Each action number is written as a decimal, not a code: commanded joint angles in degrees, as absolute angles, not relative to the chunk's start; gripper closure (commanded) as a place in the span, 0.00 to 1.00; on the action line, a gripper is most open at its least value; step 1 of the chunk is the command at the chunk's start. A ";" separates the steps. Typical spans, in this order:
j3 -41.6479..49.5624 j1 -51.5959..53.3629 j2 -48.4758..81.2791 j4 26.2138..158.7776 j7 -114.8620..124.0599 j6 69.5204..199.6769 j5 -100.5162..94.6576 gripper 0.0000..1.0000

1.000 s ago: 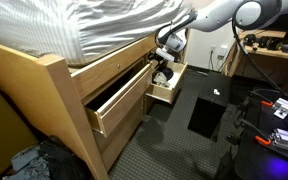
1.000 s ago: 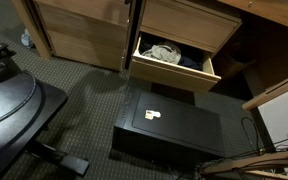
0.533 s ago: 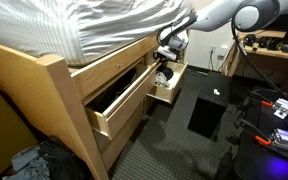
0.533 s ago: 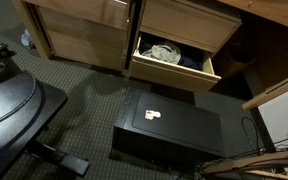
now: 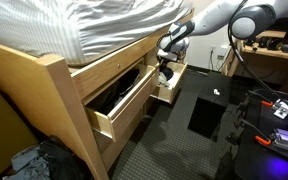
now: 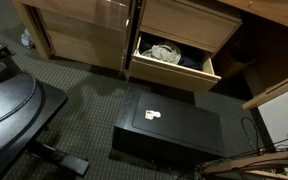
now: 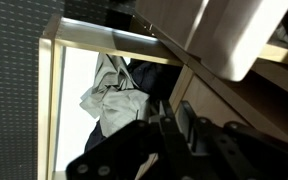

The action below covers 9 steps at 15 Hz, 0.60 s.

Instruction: Close the upper drawer of the cabinet to the right and open the upper drawer of the cabinet to the left

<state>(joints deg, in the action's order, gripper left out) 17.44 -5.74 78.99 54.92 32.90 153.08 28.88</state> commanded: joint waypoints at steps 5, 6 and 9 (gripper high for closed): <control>17.43 -4.64 76.95 59.02 33.69 169.09 32.10 0.35; 19.33 -3.39 76.16 60.83 35.70 171.62 32.32 0.27; 16.86 -5.93 78.23 56.91 37.31 170.60 27.39 0.31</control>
